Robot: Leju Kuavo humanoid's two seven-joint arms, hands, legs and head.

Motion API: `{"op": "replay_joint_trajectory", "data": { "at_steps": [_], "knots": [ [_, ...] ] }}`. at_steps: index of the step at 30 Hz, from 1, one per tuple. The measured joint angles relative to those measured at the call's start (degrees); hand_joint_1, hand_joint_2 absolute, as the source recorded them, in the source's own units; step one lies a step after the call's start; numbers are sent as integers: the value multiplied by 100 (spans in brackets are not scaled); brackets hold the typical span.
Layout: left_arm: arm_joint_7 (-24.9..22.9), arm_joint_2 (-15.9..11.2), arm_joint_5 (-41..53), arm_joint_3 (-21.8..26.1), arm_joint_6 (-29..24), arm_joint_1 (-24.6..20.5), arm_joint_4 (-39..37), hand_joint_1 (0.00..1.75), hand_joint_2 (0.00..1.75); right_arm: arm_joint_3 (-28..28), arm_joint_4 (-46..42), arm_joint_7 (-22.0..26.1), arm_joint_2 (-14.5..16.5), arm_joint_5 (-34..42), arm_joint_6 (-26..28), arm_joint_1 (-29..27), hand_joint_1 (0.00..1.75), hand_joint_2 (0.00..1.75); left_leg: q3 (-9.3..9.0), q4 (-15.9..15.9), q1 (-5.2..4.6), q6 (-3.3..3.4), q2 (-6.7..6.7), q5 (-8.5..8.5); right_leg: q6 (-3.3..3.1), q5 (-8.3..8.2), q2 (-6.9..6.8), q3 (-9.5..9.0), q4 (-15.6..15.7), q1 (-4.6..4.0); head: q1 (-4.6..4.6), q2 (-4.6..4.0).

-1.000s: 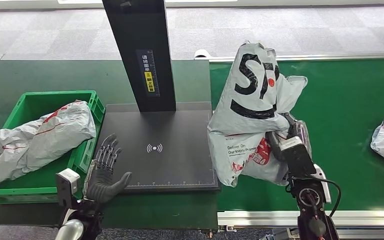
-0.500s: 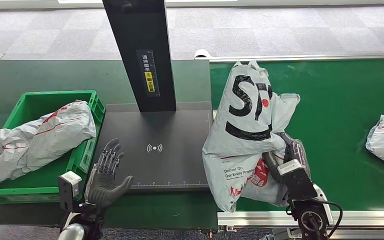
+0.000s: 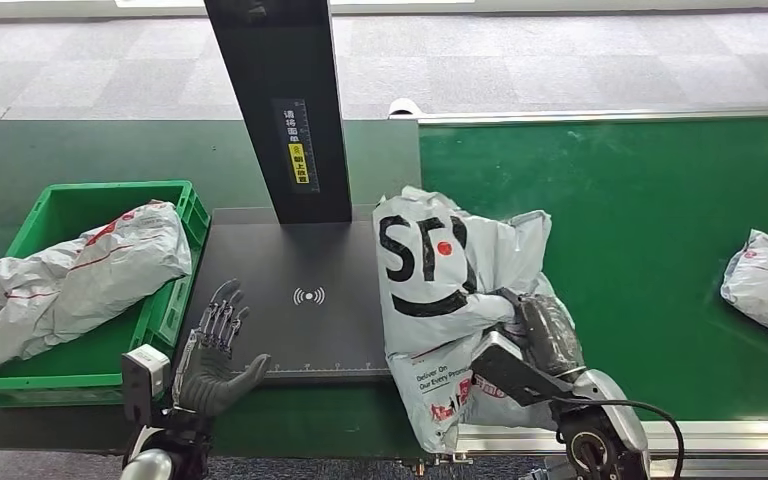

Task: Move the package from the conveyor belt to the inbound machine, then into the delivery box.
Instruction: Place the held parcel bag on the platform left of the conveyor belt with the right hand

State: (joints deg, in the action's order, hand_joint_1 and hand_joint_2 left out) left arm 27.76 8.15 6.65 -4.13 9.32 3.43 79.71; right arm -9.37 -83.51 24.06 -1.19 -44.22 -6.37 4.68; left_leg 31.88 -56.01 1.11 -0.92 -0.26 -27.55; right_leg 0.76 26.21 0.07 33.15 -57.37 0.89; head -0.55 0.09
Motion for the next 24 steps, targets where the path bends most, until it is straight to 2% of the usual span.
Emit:
{"op": "replay_joint_trajectory", "data": {
  "at_steps": [4,6,12,15,19,24],
  "knots": [
    [266,26,246,67,-822,-38,244,0,175,-668,1233,-117,-40,-350,56,711,175,175,-4,0,1,-1,9,7,-3,-6,6,0,-1,-1,-1,0],
    [333,27,161,138,-1052,-55,445,0,175,-958,1806,-73,-51,-364,115,1174,175,175,-7,-1,1,-1,8,10,-3,-7,6,-3,-2,-1,1,0],
    [834,36,-107,355,-1954,-21,1043,0,175,-1803,3146,381,7,-225,104,2642,175,175,-8,-2,1,-2,11,12,-6,-11,7,-1,-7,-1,0,0],
    [933,40,-184,385,-2160,13,1232,0,175,-2190,3610,453,117,-80,102,3243,175,175,-7,-4,1,-3,-3,12,-6,-9,-3,-2,-7,-1,1,0],
    [1076,46,-257,397,-2325,52,1340,0,175,-2574,4001,583,273,48,200,3704,175,175,0,-3,0,-3,-2,12,-6,-9,-2,2,-8,-1,2,0],
    [1103,56,-307,257,-2291,-25,1298,0,175,-2991,4619,632,787,234,-38,4222,175,175,-3,-3,1,-3,1,12,-7,-9,2,6,-8,-2,0,0]
  ]
}}
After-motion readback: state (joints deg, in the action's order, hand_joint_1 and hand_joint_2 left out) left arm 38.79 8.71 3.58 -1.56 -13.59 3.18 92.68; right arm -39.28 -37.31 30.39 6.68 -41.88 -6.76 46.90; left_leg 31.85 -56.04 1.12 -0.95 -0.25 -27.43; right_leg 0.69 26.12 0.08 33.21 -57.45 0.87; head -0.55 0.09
